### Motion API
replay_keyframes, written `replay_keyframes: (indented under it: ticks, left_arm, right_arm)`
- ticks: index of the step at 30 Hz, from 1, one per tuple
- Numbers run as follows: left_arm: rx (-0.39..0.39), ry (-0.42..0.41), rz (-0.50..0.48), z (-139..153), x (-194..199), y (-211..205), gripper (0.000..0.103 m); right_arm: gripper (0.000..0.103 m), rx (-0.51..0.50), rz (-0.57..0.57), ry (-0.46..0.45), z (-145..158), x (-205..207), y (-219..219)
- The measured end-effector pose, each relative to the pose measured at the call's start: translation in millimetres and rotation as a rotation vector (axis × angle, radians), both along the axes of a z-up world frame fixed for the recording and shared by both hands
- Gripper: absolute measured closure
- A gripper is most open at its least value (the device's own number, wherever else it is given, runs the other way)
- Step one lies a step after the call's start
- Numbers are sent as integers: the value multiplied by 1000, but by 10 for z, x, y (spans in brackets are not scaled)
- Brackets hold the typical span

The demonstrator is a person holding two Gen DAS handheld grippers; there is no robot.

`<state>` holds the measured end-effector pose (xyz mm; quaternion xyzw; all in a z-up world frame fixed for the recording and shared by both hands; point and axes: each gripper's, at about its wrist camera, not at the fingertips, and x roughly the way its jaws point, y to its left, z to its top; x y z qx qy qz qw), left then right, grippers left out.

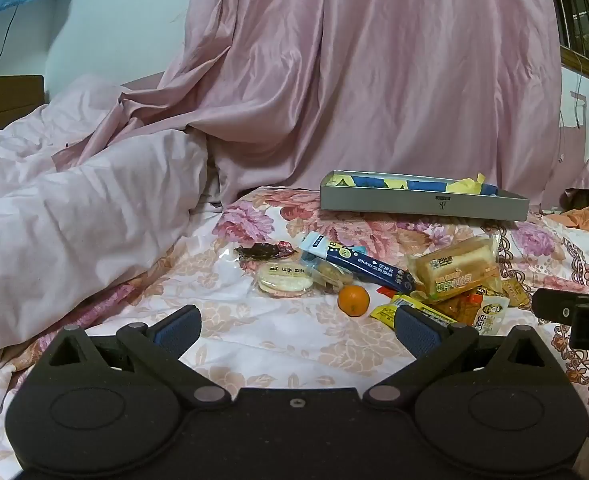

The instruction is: Organize snacks

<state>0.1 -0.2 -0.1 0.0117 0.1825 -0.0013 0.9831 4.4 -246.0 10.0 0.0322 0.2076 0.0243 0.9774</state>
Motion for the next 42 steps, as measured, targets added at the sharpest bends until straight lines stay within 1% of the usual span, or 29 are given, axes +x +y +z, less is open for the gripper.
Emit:
replay_keyframes:
  ticks: [42]
  left_arm:
    - [-5,3,2,2,0,2,1]
  right_arm:
    - [0,3,3,8,-3,9,-3]
